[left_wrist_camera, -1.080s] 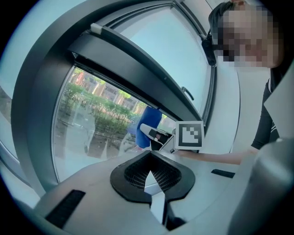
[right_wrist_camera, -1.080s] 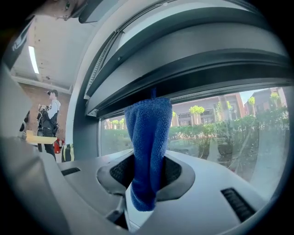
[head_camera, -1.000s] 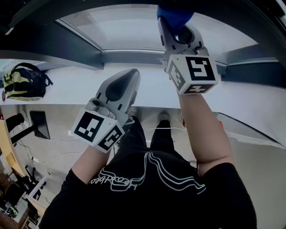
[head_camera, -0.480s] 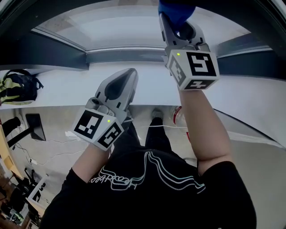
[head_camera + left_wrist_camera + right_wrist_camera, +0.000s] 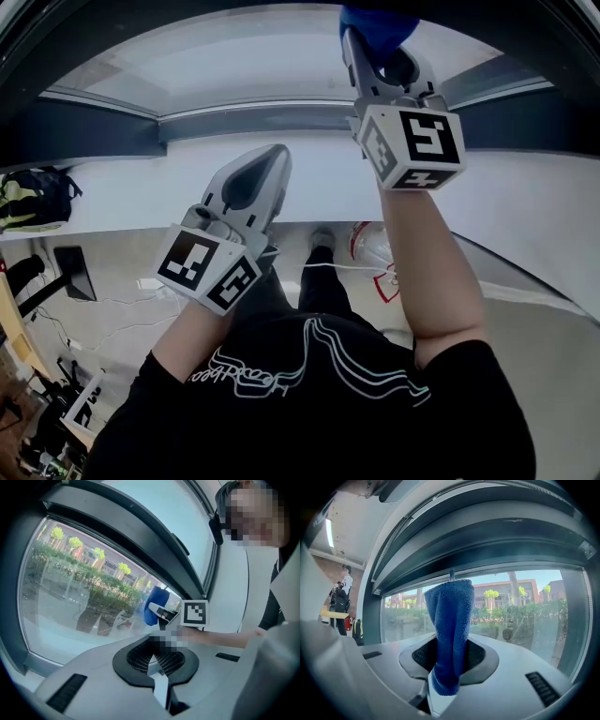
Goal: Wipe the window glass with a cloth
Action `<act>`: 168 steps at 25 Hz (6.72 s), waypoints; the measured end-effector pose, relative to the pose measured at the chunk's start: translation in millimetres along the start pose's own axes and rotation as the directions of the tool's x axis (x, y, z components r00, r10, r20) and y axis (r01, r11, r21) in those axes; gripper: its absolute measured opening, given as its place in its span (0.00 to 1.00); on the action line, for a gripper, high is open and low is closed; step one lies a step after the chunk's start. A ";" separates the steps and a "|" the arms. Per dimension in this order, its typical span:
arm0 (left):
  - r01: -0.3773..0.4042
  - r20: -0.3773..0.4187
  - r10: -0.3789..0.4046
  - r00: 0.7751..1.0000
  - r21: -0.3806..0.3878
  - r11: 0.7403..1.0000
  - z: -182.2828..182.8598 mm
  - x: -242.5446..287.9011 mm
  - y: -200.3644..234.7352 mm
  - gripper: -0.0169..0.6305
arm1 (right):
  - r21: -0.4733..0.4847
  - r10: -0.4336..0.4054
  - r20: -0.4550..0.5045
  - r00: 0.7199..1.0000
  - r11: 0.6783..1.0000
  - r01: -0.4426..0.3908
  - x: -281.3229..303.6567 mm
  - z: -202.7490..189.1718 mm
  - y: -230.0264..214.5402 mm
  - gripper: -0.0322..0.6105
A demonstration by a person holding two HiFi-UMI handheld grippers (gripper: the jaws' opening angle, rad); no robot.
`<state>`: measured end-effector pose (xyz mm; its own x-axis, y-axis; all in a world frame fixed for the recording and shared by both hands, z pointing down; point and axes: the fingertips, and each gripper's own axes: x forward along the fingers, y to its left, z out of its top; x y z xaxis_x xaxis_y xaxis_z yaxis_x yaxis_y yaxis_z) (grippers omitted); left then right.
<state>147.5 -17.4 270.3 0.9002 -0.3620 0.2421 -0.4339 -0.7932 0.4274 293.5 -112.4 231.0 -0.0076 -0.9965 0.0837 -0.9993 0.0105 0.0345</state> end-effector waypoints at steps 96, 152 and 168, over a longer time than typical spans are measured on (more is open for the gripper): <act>-0.393 0.103 0.399 0.911 -0.078 0.916 33.9 -282.2 300.8 0.03 | 0.037 0.342 -0.062 0.938 0.940 -0.340 203.6 -75.7 455.6 0.20; -0.226 0.019 0.228 0.973 -0.077 0.971 -45.0 -134.2 202.2 0.03 | 0.010 0.022 -0.032 0.999 1.000 -0.022 110.5 -121.3 212.5 0.20; -0.178 0.001 0.179 0.984 -0.073 0.981 -74.1 -33.4 109.6 0.03 | -0.004 0.003 -0.020 1.000 1.000 -0.003 48.4 -132.1 78.1 0.20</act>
<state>67.2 -56.0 373.6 0.8082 -0.4982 0.3140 -0.5888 -0.6779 0.4402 219.7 -148.8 369.4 -0.0099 -0.9945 0.1038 -0.9992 0.0138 0.0378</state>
